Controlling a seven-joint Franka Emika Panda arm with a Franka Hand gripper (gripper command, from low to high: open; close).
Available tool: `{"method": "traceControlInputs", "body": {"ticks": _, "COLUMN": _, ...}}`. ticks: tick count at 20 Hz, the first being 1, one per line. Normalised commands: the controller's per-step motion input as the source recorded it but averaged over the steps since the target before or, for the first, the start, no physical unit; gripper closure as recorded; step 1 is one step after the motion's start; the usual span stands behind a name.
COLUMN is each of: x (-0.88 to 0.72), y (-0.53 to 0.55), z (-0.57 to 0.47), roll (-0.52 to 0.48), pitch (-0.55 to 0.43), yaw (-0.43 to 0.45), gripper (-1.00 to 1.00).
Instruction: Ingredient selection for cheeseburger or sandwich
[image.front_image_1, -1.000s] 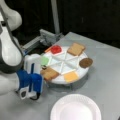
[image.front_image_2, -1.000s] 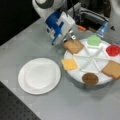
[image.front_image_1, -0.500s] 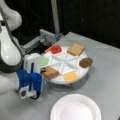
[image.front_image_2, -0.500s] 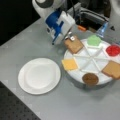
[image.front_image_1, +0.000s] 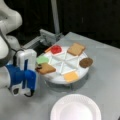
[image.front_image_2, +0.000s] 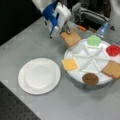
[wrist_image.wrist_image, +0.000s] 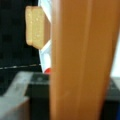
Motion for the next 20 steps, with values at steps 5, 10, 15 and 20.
{"method": "traceControlInputs", "body": {"ticks": 5, "x": 0.29, "y": -0.34, "z": 0.27, "roll": -0.385, "pitch": 0.204, "yaw": 0.06, "gripper": 1.0}}
{"method": "traceControlInputs", "body": {"ticks": 10, "x": 0.54, "y": -0.24, "z": -0.13, "roll": -0.475, "pitch": 0.064, "yaw": 0.173, "gripper": 1.0}}
{"method": "traceControlInputs", "body": {"ticks": 15, "x": 0.7, "y": -0.08, "z": -0.07, "roll": -0.294, "pitch": 0.041, "yaw": 0.298, "gripper": 1.0}}
{"method": "traceControlInputs", "body": {"ticks": 20, "x": 0.7, "y": -0.14, "z": -0.06, "roll": -0.22, "pitch": 0.029, "yaw": 0.35, "gripper": 1.0}}
